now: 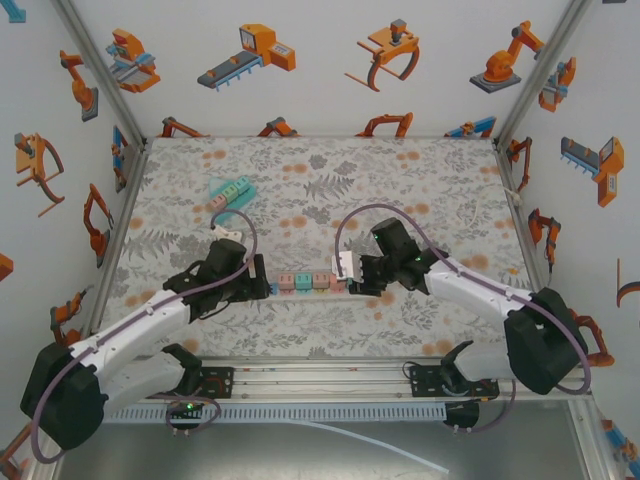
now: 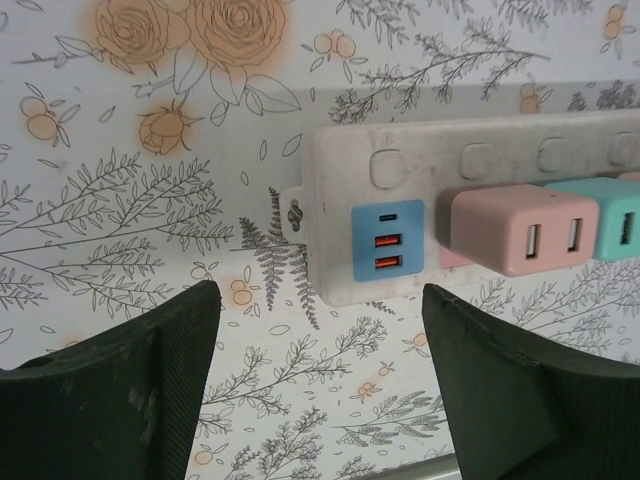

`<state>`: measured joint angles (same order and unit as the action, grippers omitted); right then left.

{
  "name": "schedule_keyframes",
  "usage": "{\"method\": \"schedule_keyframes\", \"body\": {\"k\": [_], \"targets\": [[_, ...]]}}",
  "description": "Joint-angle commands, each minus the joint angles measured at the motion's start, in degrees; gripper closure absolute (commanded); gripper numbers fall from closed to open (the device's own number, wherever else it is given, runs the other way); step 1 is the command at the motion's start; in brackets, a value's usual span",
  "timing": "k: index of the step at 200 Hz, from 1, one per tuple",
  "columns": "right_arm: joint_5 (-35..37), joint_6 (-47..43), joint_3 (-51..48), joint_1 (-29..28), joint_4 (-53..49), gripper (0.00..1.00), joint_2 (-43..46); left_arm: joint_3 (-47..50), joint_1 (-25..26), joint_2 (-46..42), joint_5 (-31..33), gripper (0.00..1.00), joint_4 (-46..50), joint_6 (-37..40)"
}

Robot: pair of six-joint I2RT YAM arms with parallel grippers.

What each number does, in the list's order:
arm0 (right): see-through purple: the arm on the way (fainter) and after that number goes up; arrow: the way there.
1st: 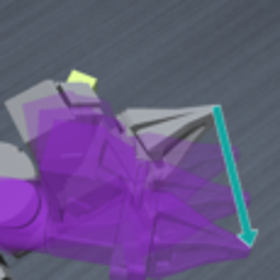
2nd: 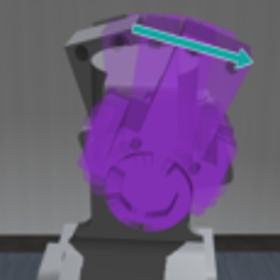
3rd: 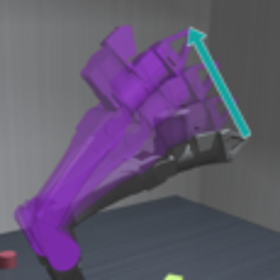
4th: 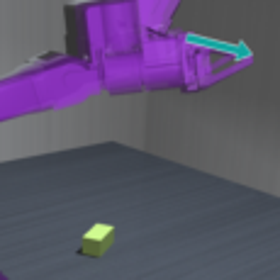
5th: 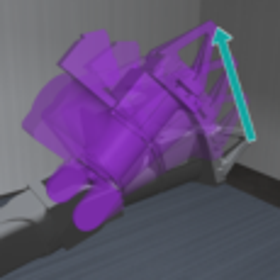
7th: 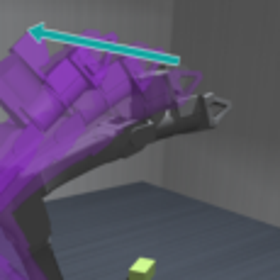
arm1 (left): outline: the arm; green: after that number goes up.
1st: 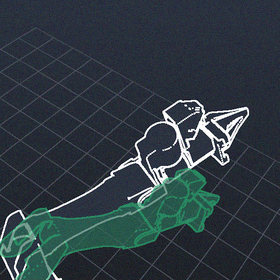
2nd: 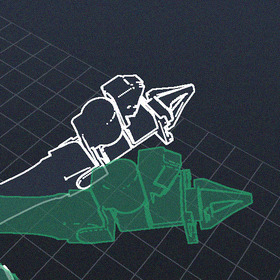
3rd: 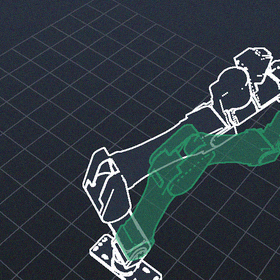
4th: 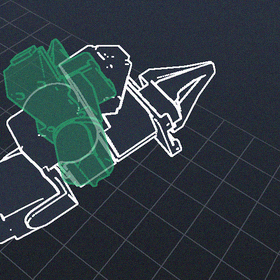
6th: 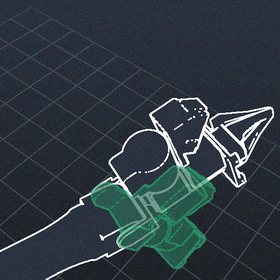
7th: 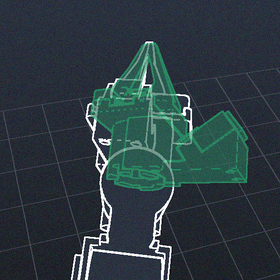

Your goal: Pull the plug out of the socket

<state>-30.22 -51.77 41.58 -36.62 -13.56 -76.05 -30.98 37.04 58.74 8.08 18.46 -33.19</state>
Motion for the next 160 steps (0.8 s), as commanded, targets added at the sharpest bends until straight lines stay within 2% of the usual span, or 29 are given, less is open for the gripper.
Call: {"method": "schedule_keyframes", "body": {"k": [1, 42, 77, 121, 160], "targets": [[-0.3, -0.8, 1.4, -0.7, 1.2, 0.64, -1.2, 0.2, 0.0, 2.6, -0.7, 0.24, -1.0, 0.5], [-0.8, -0.8, 2.2, -0.8, 0.7, 0.68, -1.5, 1.4, 0.0, 4.0, 2.3, 0.24, -1.7, -1.1], [-2.9, -0.2, 4.3, -0.8, -1.3, 0.75, -2.7, 2.0, 0.0, 6.1, 5.4, 0.26, -1.8, -2.0], [-5.6, 0.2, 7.9, -1.1, -5.9, 0.84, -5.2, 2.7, 0.0, 9.7, 5.0, 0.29, -3.3, -2.9], [-7.3, 2.1, 9.2, -1.1, -5.4, 0.86, -4.8, 2.9, 0.1, 11.0, 3.6, 0.34, -2.1, -0.9]]}}
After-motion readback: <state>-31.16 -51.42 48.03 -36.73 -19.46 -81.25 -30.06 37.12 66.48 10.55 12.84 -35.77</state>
